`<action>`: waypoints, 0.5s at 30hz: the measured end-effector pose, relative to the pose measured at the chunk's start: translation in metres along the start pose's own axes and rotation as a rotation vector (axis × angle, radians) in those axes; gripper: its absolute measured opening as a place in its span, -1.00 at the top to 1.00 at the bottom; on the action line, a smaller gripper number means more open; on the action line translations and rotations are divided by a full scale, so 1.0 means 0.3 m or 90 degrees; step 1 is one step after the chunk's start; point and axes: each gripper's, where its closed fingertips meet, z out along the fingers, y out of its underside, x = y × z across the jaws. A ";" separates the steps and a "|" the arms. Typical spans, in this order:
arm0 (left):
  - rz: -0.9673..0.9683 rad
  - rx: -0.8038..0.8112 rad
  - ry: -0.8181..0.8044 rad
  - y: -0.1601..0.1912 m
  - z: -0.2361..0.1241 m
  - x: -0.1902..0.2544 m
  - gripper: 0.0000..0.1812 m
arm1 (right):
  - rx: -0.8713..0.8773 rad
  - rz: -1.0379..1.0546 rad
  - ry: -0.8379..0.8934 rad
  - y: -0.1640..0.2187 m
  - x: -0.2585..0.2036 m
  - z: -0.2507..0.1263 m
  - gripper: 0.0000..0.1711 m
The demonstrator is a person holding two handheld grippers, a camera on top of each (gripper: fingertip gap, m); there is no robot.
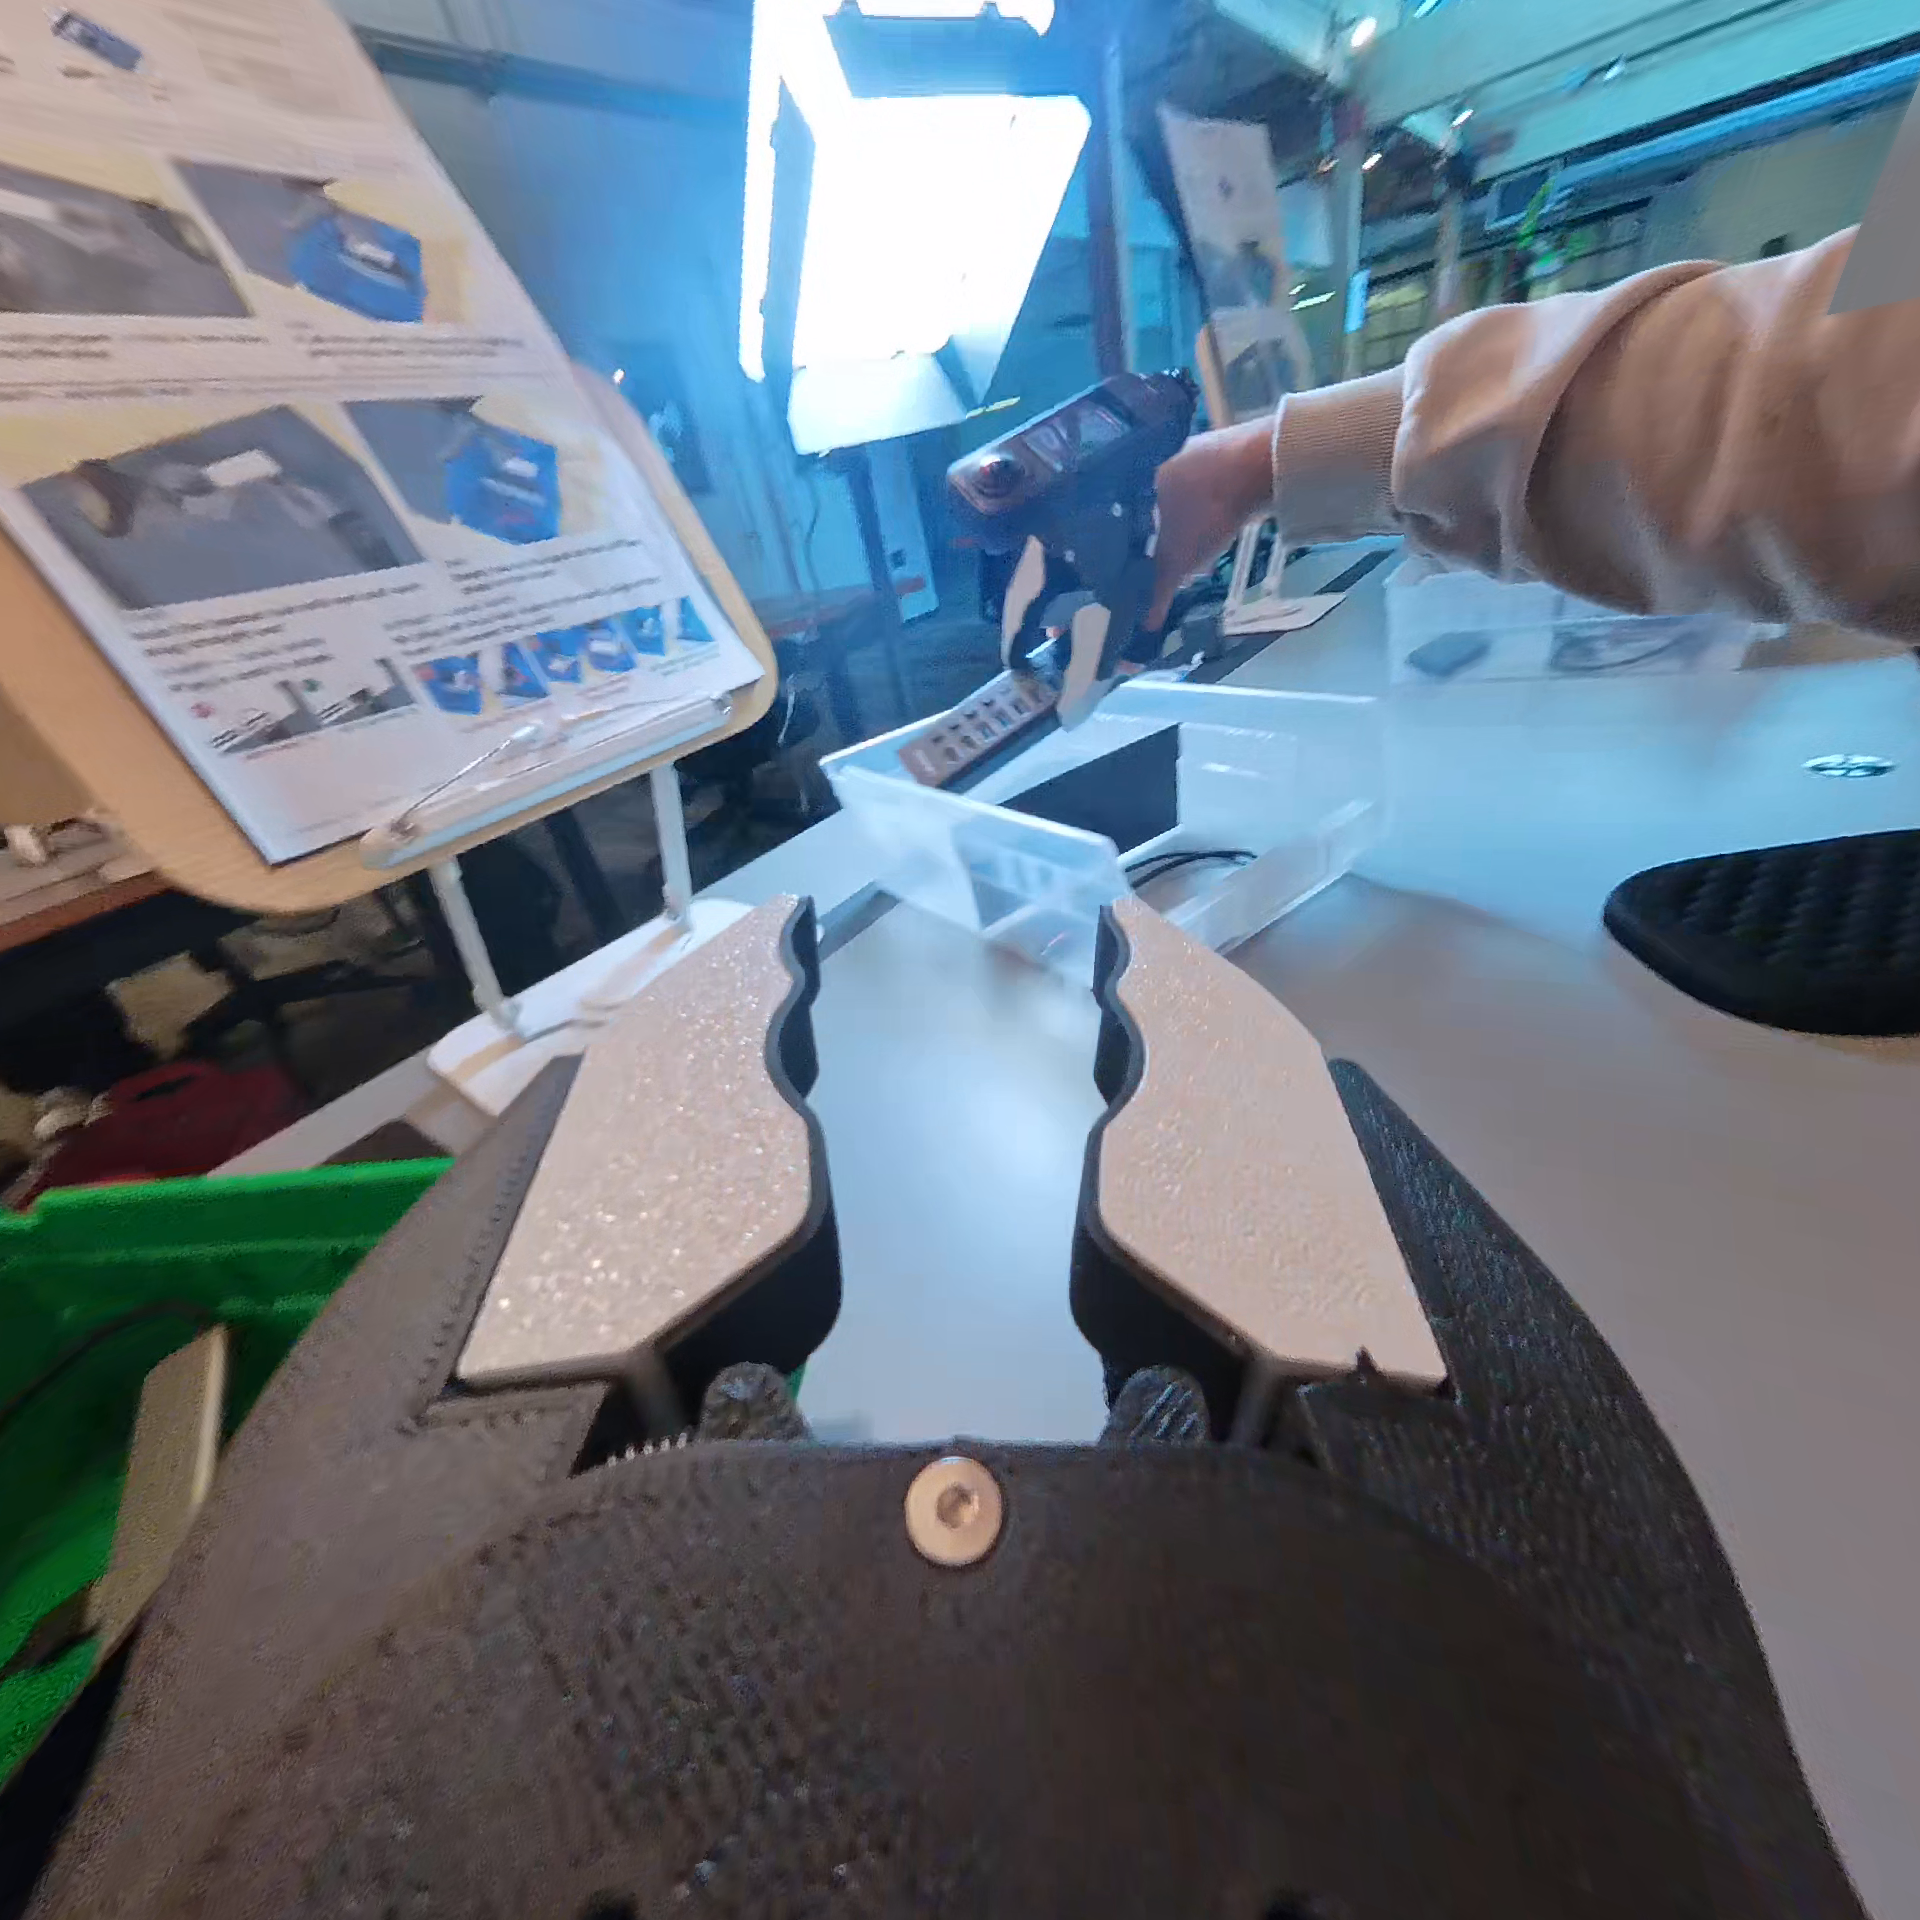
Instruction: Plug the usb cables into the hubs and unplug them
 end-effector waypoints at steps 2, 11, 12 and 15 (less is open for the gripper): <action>-0.012 -0.023 -0.023 0.027 -0.028 -0.039 0.43 | -0.010 -0.002 -0.032 -0.009 -0.025 0.087 0.33; -0.034 -0.050 -0.132 0.051 -0.187 -0.192 0.40 | -0.016 0.056 -0.104 -0.014 0.021 0.186 0.37; -0.036 -0.050 -0.148 0.048 -0.208 -0.214 0.40 | 0.004 0.060 -0.089 -0.028 0.036 0.163 0.35; -0.034 -0.063 -0.197 0.047 -0.268 -0.281 0.41 | 0.132 0.074 -0.022 -0.121 0.054 0.030 0.34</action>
